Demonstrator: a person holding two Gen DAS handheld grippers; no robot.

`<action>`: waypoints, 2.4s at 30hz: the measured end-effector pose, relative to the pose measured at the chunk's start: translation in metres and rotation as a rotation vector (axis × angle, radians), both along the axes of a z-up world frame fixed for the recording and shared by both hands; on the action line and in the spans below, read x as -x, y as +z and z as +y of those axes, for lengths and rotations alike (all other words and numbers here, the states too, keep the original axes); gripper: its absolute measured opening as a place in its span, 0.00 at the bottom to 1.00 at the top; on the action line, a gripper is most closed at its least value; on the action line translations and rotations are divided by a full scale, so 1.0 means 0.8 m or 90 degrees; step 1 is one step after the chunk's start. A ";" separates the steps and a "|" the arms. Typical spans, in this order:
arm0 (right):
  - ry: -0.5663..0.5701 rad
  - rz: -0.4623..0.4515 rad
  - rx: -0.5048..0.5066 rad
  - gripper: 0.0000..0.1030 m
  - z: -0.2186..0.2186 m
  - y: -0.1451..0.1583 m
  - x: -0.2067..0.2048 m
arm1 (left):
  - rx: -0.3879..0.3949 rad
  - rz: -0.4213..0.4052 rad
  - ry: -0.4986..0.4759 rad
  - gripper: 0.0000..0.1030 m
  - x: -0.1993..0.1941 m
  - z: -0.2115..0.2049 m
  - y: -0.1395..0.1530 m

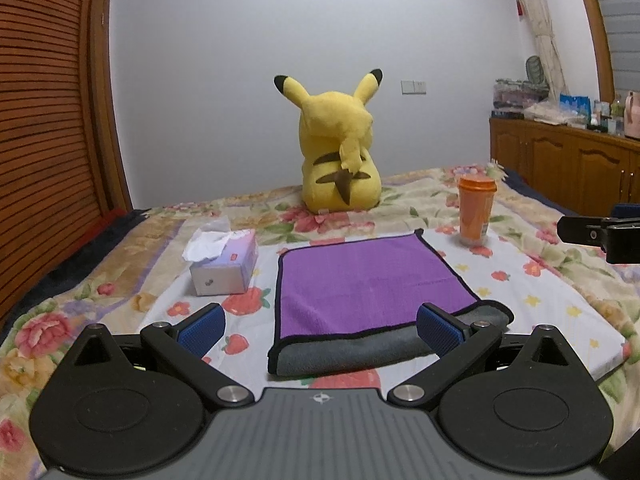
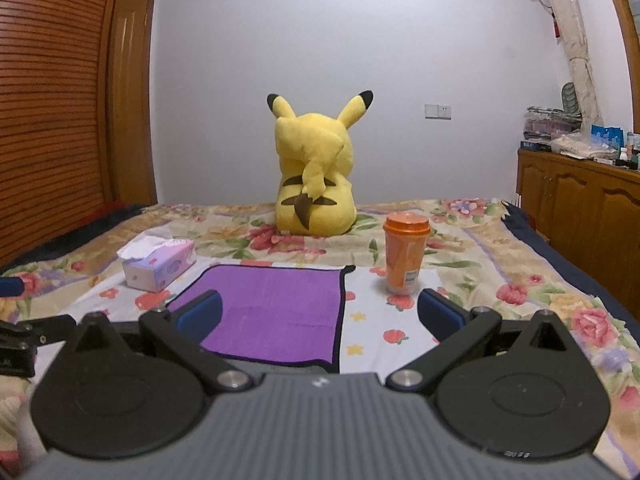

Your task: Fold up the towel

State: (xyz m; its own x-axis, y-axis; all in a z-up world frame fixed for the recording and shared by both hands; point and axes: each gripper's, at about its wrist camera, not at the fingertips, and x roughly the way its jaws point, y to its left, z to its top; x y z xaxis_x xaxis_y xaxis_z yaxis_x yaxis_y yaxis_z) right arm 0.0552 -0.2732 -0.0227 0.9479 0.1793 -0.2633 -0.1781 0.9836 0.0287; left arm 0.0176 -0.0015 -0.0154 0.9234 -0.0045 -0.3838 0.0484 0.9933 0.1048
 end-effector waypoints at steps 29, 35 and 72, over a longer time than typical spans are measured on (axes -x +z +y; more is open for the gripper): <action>0.036 0.075 0.027 1.00 0.017 -0.022 -0.056 | 0.001 0.080 0.014 1.00 -0.073 0.009 -0.023; 0.052 0.090 0.036 1.00 0.022 -0.026 -0.073 | 0.004 0.092 0.015 1.00 -0.092 0.014 -0.029; 0.105 0.284 0.066 0.82 0.028 -0.084 -0.164 | 0.070 0.208 0.027 0.80 -0.184 0.075 -0.068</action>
